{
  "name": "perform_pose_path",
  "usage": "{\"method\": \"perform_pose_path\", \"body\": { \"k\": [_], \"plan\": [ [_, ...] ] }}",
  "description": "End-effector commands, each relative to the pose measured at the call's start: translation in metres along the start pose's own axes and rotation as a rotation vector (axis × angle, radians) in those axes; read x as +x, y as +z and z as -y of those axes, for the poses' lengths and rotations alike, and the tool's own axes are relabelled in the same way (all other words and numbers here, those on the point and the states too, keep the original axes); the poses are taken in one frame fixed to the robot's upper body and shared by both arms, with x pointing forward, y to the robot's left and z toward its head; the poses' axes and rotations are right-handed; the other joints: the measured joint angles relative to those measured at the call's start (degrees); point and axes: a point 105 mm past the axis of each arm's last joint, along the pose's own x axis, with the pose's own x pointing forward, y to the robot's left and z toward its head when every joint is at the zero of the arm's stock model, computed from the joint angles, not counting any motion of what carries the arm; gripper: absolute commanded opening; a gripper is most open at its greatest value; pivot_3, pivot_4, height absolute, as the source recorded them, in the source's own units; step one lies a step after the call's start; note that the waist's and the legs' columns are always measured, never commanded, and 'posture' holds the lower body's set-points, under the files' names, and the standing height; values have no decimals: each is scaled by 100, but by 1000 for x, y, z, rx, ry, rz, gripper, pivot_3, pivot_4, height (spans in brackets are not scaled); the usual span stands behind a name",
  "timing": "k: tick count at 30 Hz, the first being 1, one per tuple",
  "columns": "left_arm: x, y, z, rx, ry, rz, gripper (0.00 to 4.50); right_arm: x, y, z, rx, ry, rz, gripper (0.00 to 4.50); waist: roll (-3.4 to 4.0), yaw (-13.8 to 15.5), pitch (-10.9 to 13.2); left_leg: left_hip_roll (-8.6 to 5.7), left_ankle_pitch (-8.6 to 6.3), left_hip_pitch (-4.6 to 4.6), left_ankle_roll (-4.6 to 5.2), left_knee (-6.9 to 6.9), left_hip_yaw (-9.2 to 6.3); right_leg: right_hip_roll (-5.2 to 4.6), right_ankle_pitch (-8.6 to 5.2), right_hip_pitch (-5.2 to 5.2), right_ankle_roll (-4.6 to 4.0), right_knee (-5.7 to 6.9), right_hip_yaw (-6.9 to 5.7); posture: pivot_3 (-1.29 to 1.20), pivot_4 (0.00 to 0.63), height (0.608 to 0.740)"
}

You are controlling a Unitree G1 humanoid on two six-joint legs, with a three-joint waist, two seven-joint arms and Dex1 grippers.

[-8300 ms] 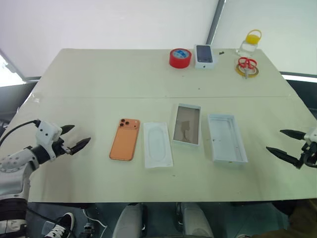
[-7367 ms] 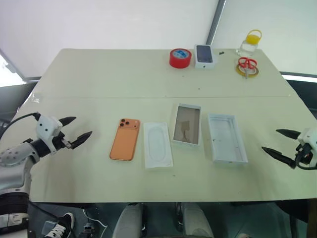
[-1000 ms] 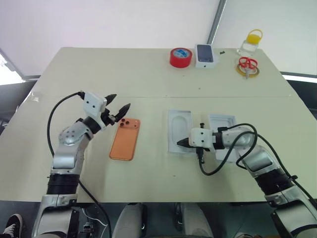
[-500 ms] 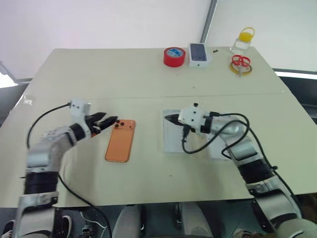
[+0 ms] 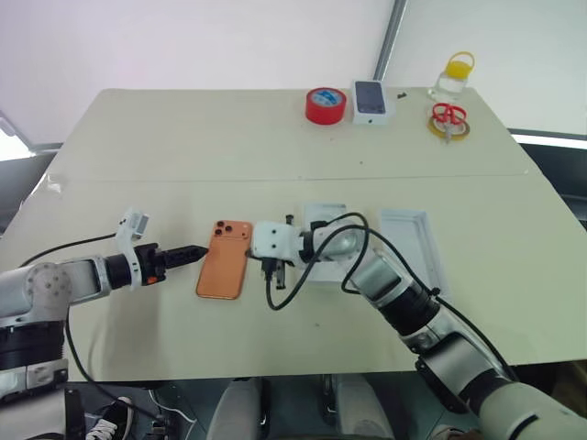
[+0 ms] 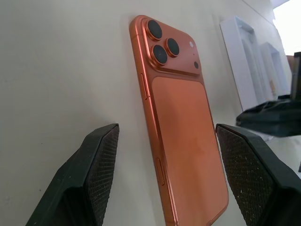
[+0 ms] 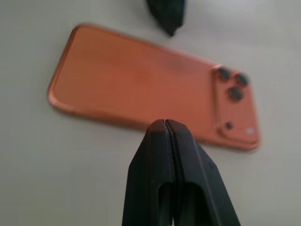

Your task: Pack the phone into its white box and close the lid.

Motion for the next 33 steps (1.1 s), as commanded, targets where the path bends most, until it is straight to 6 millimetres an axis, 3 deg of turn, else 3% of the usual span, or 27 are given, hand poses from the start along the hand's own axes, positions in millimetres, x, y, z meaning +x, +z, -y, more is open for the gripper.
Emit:
{"method": "perform_pose_path", "body": {
  "k": [1,5,8,12,19,24,29,33],
  "plan": [
    [11,-13,2,-24,-4,-50,3476,1,-2,3,-38,22,-60,14,1,12,-1,0,0,0,-1,0,0,0,0,0,0,0,0,0,150,740],
    [24,-21,7,-36,-26,-94,3476,7,-4,5,-30,6,-72,14,5,35,-9,-3,2,4,-4,0,-2,-2,0,6,0,0,-1,0,150,740],
    [36,-42,18,-59,-91,-178,3476,9,-6,8,-57,-14,-85,14,11,35,-15,-8,2,8,-5,0,-2,-6,0,11,-1,0,-1,0,150,740],
    [51,-53,23,-102,-130,-202,3476,7,-10,14,-66,-36,-96,14,35,43,-35,-12,2,20,-4,-1,-3,-10,0,27,-1,-4,-2,0,150,740],
    [64,-40,38,-102,-190,-161,3476,1,-19,15,-71,-54,-124,14,51,149,-44,-21,-9,77,13,-4,-4,-15,-12,86,-17,-13,-2,0,150,740],
    [55,-34,27,-150,-167,-129,3476,-1,-22,14,-60,-64,-130,14,51,132,-44,-21,-8,77,13,-5,-3,-14,-12,86,-17,-12,-1,0,150,740],
    [54,-40,24,-159,-165,-149,1023,-2,-23,15,-60,-70,-131,0,50,39,-44,-20,-9,74,13,-13,-2,-14,-12,77,-15,-12,-1,0,150,740],
    [56,-40,25,-182,-179,-146,1023,-2,-22,17,-62,-82,-126,0,47,24,-44,-18,-9,73,12,-16,-2,-14,-12,74,-14,-12,0,0,150,740]
  ]
}}
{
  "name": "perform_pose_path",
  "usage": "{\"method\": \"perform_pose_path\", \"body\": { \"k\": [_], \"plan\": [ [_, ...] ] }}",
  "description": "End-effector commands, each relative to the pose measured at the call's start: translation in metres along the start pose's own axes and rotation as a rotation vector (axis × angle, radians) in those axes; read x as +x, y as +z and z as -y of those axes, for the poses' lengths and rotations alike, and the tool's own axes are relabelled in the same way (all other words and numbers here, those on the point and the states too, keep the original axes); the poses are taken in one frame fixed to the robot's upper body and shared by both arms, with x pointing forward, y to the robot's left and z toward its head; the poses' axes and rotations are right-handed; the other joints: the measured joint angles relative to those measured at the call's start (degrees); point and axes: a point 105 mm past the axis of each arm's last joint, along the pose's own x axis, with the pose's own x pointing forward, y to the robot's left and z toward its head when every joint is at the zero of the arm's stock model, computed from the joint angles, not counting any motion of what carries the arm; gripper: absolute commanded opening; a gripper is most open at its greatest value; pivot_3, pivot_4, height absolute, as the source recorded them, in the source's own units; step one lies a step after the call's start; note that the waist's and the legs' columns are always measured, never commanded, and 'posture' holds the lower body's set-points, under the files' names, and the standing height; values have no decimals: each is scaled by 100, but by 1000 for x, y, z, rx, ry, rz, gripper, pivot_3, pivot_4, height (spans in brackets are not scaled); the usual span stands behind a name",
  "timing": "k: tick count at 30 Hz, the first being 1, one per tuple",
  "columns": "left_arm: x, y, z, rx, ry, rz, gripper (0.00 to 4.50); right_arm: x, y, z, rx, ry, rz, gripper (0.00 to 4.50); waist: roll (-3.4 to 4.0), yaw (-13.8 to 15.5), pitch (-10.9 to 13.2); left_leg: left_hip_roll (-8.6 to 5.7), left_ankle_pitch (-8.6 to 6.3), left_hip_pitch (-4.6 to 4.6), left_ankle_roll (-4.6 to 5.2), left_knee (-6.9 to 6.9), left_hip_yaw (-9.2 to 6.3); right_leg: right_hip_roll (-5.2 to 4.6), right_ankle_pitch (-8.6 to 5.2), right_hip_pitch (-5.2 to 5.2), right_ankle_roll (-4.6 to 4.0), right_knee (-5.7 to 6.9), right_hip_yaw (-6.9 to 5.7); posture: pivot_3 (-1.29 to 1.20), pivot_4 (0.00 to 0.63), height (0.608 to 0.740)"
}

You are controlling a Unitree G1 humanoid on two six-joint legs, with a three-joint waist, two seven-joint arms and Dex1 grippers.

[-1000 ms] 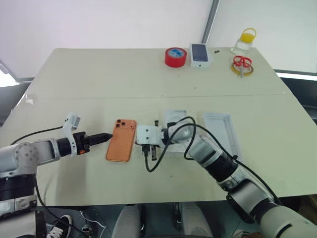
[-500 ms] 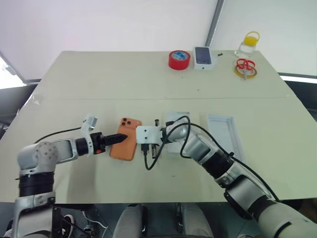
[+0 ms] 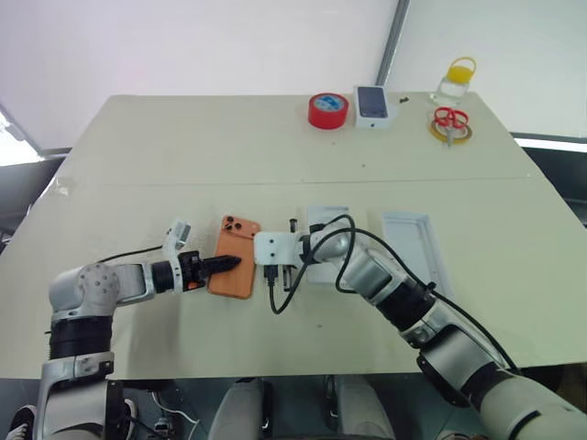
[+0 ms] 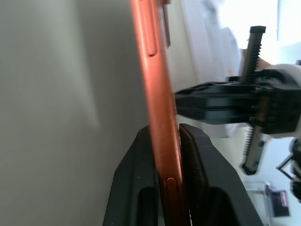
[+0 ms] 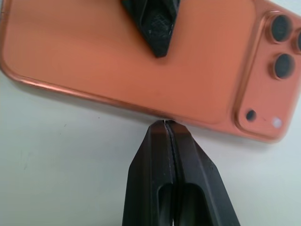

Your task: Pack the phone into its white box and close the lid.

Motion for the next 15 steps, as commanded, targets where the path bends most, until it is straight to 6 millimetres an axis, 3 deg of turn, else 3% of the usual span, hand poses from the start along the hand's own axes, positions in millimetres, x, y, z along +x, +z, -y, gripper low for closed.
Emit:
{"method": "perform_pose_path", "body": {
  "k": [1,5,8,10,15],
  "plan": [
    [4,-7,-2,-36,-3,-33,1023,-5,-2,8,-7,-37,-8,0,0,3,0,2,0,1,0,0,0,1,0,0,1,1,0,0,150,740],
    [4,-7,-2,-58,-8,-21,1023,-5,-2,8,-7,-43,-1,0,0,2,0,1,-1,0,-1,0,1,0,0,-2,0,0,0,0,150,740],
    [5,-2,-2,-83,-24,26,185,-6,1,10,1,-60,18,0,-1,13,-1,2,-1,1,-1,-1,0,0,1,-2,1,0,0,0,150,740],
    [4,7,1,-63,-43,90,27,-10,7,14,29,-77,77,0,-1,4,0,2,-1,2,-2,-1,-1,-1,0,-1,0,-1,0,0,150,740],
    [-6,13,33,-39,-227,146,27,-34,26,22,98,-78,279,0,-6,-14,8,4,-2,-19,-5,-1,-1,-1,6,-21,9,0,0,0,150,740]
  ]
}}
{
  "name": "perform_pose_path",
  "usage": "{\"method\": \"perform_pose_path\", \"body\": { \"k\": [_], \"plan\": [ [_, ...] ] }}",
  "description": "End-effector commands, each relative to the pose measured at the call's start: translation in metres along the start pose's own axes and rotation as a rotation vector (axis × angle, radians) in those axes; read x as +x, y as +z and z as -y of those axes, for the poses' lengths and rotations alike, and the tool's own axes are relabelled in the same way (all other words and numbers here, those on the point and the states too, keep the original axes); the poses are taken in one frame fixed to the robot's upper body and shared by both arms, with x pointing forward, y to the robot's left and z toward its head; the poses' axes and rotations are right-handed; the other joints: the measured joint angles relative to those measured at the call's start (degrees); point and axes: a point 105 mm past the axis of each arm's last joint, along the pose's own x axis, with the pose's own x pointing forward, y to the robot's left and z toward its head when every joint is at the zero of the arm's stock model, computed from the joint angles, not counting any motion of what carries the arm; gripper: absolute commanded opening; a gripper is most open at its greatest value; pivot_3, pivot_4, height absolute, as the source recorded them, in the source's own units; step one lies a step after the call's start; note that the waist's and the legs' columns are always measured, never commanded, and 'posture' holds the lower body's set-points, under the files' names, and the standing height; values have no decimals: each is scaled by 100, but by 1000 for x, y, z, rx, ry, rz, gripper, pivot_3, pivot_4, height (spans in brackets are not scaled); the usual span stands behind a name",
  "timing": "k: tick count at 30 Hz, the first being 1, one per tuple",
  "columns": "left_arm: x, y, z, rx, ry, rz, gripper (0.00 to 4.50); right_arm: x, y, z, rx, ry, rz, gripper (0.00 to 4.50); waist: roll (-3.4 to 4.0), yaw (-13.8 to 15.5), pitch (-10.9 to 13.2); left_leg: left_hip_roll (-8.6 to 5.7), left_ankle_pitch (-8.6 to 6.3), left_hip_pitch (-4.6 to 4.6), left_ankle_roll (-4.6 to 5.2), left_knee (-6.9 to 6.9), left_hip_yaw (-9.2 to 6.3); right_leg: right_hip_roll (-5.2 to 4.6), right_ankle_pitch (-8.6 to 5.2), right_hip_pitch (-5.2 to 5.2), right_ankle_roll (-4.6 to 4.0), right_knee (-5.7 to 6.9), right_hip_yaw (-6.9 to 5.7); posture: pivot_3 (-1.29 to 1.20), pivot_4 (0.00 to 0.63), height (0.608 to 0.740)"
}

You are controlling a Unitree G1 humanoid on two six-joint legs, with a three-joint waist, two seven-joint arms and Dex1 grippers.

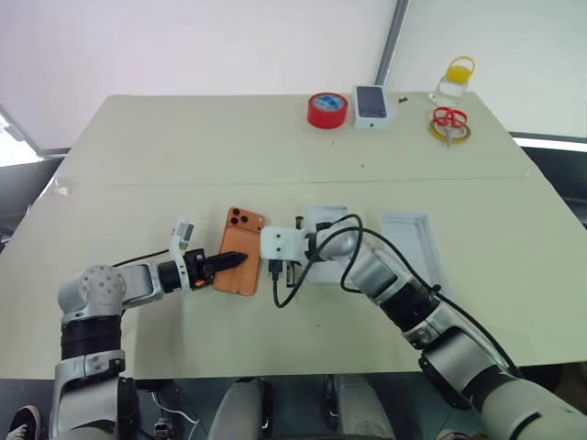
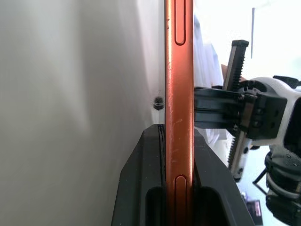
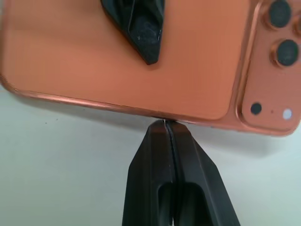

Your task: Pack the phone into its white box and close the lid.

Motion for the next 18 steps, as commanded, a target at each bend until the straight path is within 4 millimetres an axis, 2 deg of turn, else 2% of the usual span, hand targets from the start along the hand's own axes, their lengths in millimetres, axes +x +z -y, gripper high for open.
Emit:
{"method": "perform_pose_path", "body": {
  "k": [1,3,5,7,10,14,18],
  "plan": [
    [-4,8,27,45,-129,52,27,-22,30,15,28,-43,187,0,-1,-7,7,2,0,-11,-1,0,0,1,4,-11,7,1,0,0,150,740],
    [-6,17,29,139,-107,146,27,-35,30,17,86,-23,211,0,-1,-5,7,3,2,-33,-4,1,0,1,6,-31,8,1,0,0,150,740],
    [-6,18,27,155,-91,168,0,-49,27,16,144,9,218,538,-4,10,8,4,2,-48,-6,2,0,0,7,-44,7,1,0,0,150,740],
    [-8,22,29,121,-129,200,0,-66,30,16,162,11,242,1279,-3,22,9,4,2,-52,-6,3,-1,0,7,-48,5,0,-1,0,150,740],
    [-9,28,28,82,-149,248,0,-97,14,1,120,49,190,2827,-6,45,10,4,0,-57,-3,4,-1,-1,5,-50,3,-6,-3,0,150,740],
    [-5,30,27,93,-133,266,0,-122,-13,-26,100,108,96,2827,-21,28,19,2,-5,-60,7,10,3,0,-5,-42,-11,-17,-5,0,150,740],
    [-1,30,28,106,-123,254,0,-132,-30,-46,81,126,29,2827,-32,9,26,10,-5,-58,8,11,10,4,-5,-45,-9,-17,-4,0,150,740]
  ]
}}
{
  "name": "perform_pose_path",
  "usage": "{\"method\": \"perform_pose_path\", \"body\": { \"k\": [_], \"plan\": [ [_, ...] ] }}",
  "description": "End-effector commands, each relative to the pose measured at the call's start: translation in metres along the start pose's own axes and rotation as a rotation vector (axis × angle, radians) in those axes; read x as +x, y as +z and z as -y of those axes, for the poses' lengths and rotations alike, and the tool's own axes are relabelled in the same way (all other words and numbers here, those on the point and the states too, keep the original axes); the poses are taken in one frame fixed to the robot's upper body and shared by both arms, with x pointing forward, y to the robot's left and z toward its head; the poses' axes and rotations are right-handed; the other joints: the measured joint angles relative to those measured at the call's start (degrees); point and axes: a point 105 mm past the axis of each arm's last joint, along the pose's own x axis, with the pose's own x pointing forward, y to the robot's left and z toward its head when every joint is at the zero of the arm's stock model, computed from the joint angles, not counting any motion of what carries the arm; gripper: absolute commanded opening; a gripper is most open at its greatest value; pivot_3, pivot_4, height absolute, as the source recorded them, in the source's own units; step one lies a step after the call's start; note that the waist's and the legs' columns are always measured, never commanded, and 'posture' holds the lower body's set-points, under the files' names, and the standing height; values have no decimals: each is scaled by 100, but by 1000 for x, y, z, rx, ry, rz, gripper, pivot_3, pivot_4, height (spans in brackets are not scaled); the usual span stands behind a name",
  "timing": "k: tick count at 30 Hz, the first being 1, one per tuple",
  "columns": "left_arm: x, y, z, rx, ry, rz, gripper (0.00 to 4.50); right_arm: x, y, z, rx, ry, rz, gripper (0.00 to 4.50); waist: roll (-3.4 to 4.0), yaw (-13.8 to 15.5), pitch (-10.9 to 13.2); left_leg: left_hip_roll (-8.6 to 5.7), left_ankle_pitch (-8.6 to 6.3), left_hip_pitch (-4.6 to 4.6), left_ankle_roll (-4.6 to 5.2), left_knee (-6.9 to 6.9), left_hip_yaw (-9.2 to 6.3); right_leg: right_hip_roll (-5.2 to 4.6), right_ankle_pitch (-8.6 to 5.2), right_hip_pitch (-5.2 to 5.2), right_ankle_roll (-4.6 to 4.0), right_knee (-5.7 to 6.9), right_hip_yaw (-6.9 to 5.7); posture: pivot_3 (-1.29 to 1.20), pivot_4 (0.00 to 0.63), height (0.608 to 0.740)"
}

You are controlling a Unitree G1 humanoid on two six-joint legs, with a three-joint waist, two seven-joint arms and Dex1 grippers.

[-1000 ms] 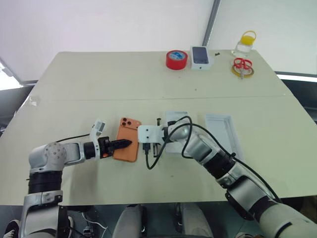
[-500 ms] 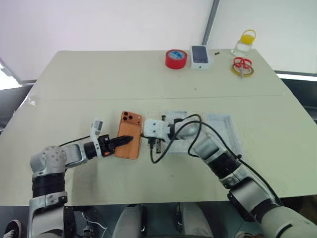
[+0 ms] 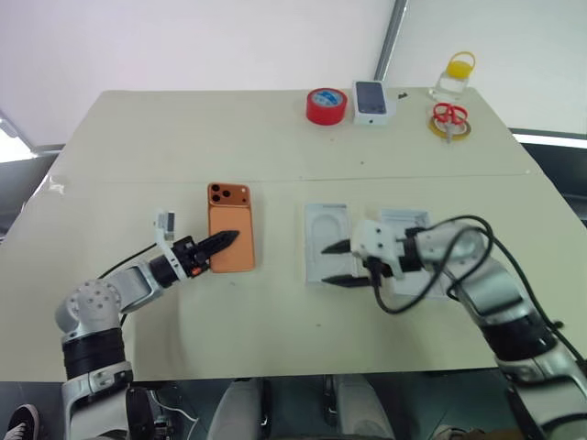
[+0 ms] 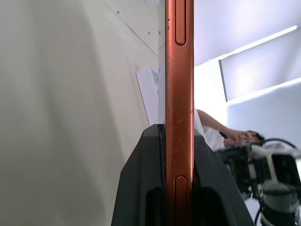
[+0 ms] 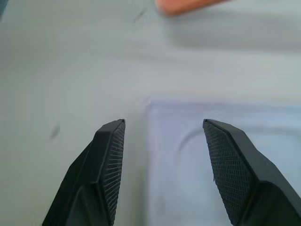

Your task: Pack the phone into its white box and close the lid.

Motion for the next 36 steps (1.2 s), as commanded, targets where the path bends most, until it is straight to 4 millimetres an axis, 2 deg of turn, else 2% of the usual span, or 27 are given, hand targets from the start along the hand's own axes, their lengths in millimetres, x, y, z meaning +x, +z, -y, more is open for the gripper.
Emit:
{"method": "perform_pose_path", "body": {
  "k": [1,3,6,10,20,23,36],
  "plan": [
    [5,9,14,50,-50,15,0,-7,7,-4,-70,-22,6,2827,-8,4,5,2,0,1,0,0,0,2,0,0,0,1,0,0,150,740],
    [6,9,13,56,-47,11,0,-7,4,-6,-74,-25,0,2827,-11,15,6,3,1,1,-1,1,0,3,0,0,0,2,0,0,150,740],
    [7,12,17,34,-74,16,0,-3,3,0,-69,-79,6,2026,-16,25,9,3,1,0,-1,6,0,2,-1,0,-2,1,0,0,150,740],
    [10,13,17,37,-74,5,0,-1,3,8,-71,-130,10,2026,-21,39,12,3,1,-1,-1,6,-1,2,-1,0,-2,1,0,0,150,740],
    [13,10,24,35,-103,-13,0,3,-2,5,-34,-128,21,2026,-24,34,14,2,1,-2,-1,6,-1,0,-1,0,-3,0,0,0,150,740],
    [13,10,25,30,-108,-8,0,3,-3,7,-39,-135,16,1182,-24,35,14,2,1,-2,0,6,-1,0,-1,0,-3,0,0,0,150,740],
    [14,11,25,35,-96,-4,0,10,-7,3,-36,-120,8,1182,-24,36,14,1,1,-2,0,7,-1,0,-1,1,-3,0,0,0,150,740]
  ]
}}
